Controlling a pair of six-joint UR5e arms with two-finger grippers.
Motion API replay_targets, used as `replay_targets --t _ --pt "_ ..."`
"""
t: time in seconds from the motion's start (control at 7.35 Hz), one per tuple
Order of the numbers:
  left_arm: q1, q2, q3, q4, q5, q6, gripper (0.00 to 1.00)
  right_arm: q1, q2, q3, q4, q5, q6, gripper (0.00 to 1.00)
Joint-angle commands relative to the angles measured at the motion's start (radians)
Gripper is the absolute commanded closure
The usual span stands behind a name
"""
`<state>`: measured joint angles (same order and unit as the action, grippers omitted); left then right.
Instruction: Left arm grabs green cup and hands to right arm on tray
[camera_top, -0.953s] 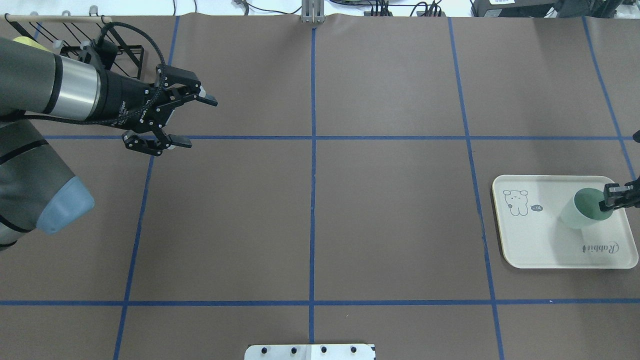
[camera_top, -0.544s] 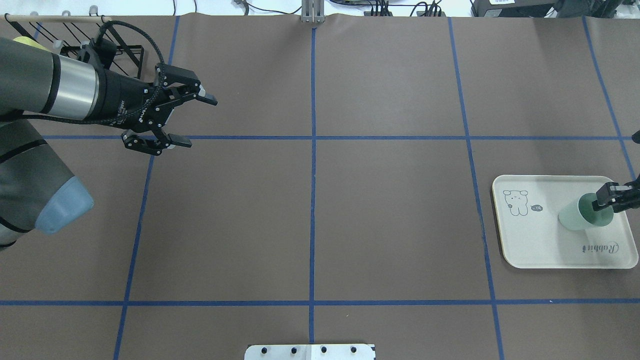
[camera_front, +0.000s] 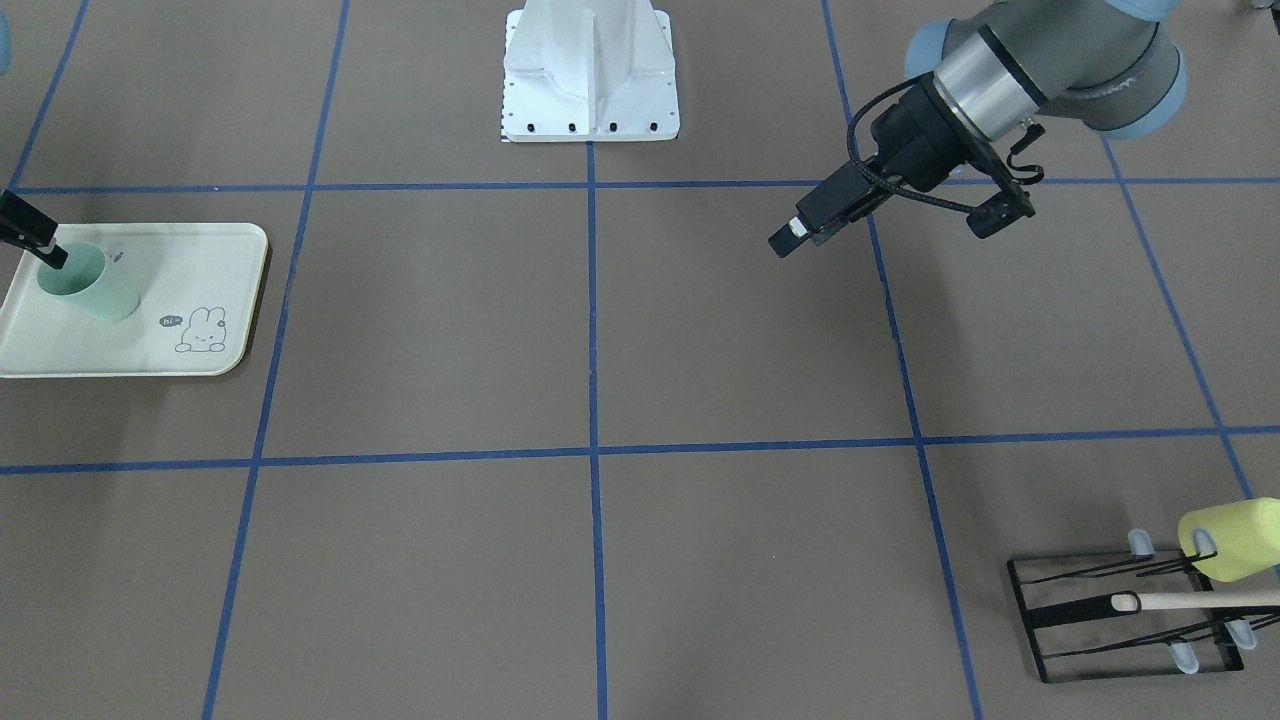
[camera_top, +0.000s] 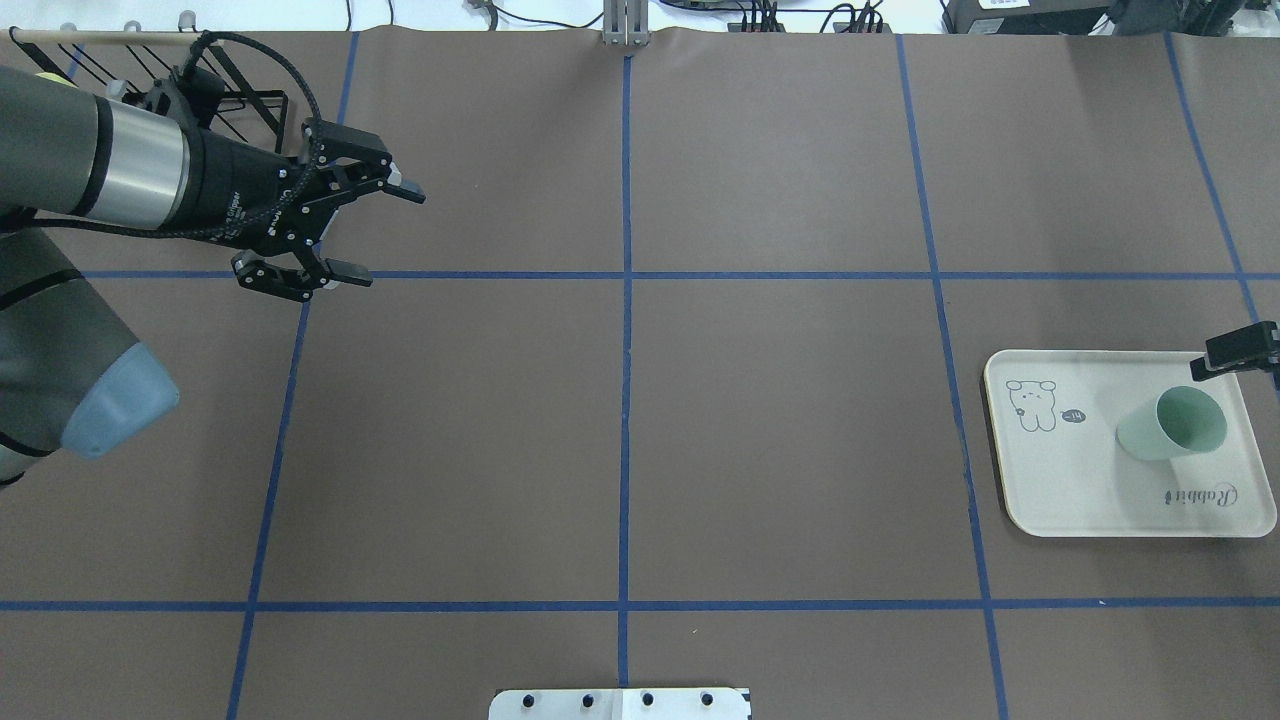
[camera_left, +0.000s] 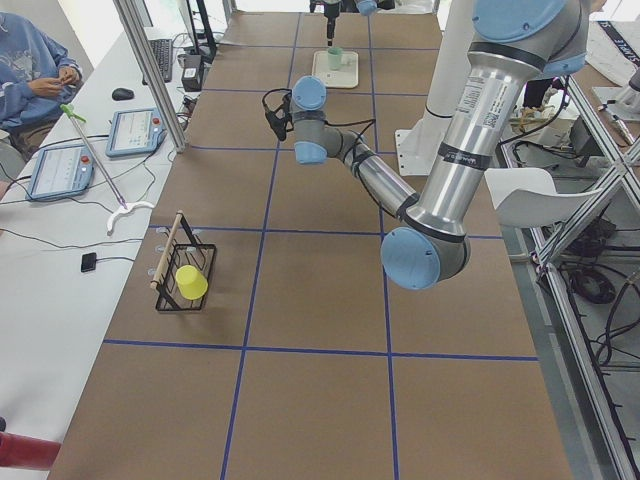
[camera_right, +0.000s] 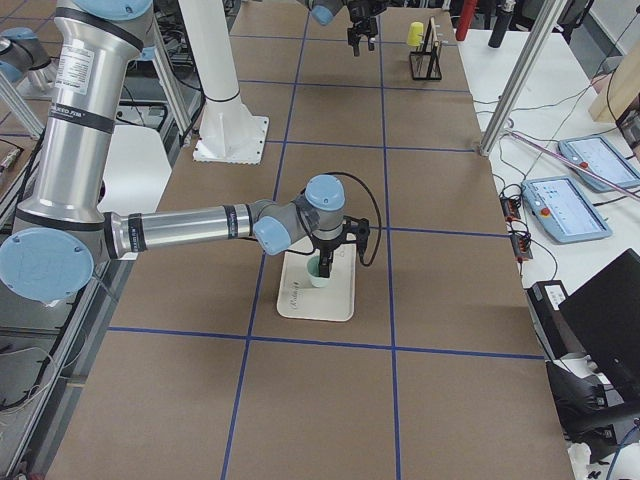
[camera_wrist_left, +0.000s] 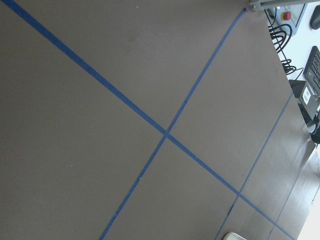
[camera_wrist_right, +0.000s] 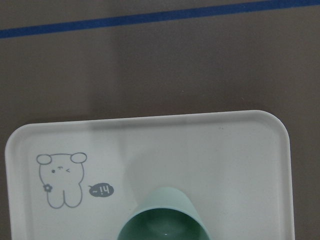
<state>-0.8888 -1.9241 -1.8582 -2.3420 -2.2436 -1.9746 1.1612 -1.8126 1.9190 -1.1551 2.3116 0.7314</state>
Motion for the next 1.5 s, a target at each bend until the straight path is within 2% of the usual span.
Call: replay_targets --t 0.0,0.14,0.54,0.68,0.82,0.95,1.22,1.36 --pt "-0.106 0.01 -0.009 0.166 -0.115 0.264 0.0 0.098 0.004 0.011 -0.003 0.035 -0.117 0.0" --pt "-0.163 0.058 -0.01 0.187 -0.146 0.407 0.0 0.153 0.013 0.014 -0.085 0.034 -0.21 0.0" --pt "-0.359 0.325 0.0 0.216 -0.146 1.001 0.0 0.343 0.159 0.014 -0.465 0.029 -0.592 0.0" --pt "-0.431 0.389 0.001 0.26 -0.142 1.196 0.0 0.372 0.176 0.008 -0.509 0.02 -0.674 0.0" --pt "-0.496 0.452 0.007 0.295 -0.133 1.411 0.0 0.376 0.176 0.005 -0.511 0.019 -0.681 0.0" --pt "-0.574 0.464 0.019 0.39 -0.113 1.649 0.0 0.374 0.174 0.005 -0.511 0.017 -0.681 0.0" --pt "-0.674 0.462 0.019 0.687 -0.01 2.066 0.0 0.374 0.173 -0.003 -0.511 0.017 -0.681 0.0" --pt "-0.702 0.461 0.027 0.79 -0.011 2.146 0.0 0.374 0.176 -0.009 -0.511 0.017 -0.682 0.0"
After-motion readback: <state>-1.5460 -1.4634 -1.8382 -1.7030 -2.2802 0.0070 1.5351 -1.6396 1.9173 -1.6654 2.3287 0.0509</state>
